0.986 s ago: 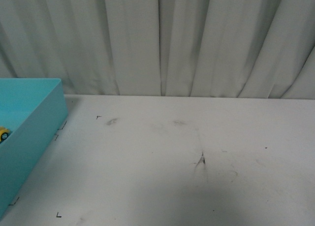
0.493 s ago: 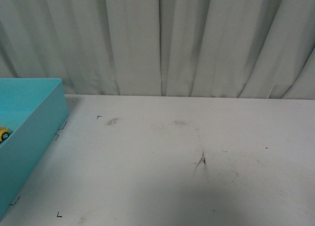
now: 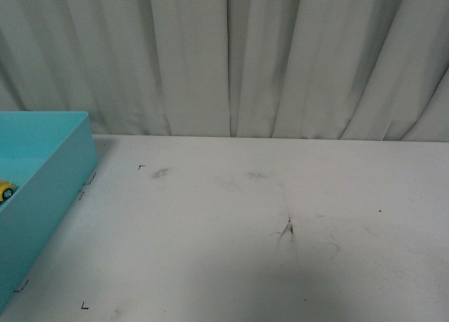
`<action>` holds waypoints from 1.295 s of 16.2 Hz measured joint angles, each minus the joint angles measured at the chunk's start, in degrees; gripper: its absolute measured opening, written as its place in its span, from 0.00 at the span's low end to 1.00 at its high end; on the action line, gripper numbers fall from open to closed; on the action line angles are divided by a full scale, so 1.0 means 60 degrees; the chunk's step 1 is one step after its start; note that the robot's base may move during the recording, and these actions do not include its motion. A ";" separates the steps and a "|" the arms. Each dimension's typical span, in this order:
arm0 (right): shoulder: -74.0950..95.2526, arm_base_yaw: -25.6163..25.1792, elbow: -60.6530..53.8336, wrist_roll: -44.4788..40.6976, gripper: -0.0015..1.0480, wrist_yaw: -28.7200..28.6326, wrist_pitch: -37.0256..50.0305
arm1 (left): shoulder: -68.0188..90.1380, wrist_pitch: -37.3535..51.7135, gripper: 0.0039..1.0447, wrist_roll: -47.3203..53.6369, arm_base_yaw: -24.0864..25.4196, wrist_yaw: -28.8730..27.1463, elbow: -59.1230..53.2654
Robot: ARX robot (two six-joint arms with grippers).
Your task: Wind up and store yellow beetle toy
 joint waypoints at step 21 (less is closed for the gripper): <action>0.0000 0.0000 0.0000 0.0000 0.94 0.0000 -0.0004 | -0.2390 -0.2379 0.95 -0.0004 -0.0015 0.0004 0.0007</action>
